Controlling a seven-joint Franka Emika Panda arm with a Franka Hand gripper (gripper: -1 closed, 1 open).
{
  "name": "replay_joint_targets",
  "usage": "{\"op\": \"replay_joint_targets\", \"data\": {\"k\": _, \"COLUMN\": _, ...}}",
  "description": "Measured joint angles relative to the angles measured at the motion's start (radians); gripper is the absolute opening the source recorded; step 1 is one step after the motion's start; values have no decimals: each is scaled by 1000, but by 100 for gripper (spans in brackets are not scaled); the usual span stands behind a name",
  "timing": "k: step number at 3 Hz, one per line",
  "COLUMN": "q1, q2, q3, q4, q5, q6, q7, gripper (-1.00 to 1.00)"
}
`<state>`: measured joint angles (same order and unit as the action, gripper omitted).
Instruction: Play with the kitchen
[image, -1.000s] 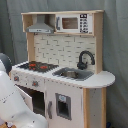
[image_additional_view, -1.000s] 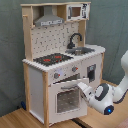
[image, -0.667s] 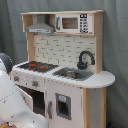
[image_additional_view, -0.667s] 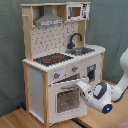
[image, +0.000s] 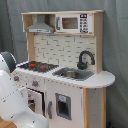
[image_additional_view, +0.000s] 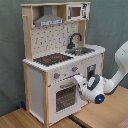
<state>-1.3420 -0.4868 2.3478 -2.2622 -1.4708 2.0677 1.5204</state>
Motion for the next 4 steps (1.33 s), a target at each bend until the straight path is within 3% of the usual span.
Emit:
{"op": "replay_joint_targets", "data": {"k": 1, "q1": 12, "q2": -6, "q3": 22, "q4": 12, "q5": -12, "q6": 15, "q7": -7, "gripper": -100}}
{"op": "replay_joint_targets", "data": {"k": 2, "q1": 12, "q2": -6, "q3": 24, "q4": 12, "q5": -12, "q6": 12, "q7": -11, "gripper": 100}}
{"op": "replay_joint_targets", "data": {"k": 4, "q1": 65, "q2": 49, "q3": 25, "q4": 12, "q5": -50, "q6": -128, "q7": -123, "gripper": 100}}
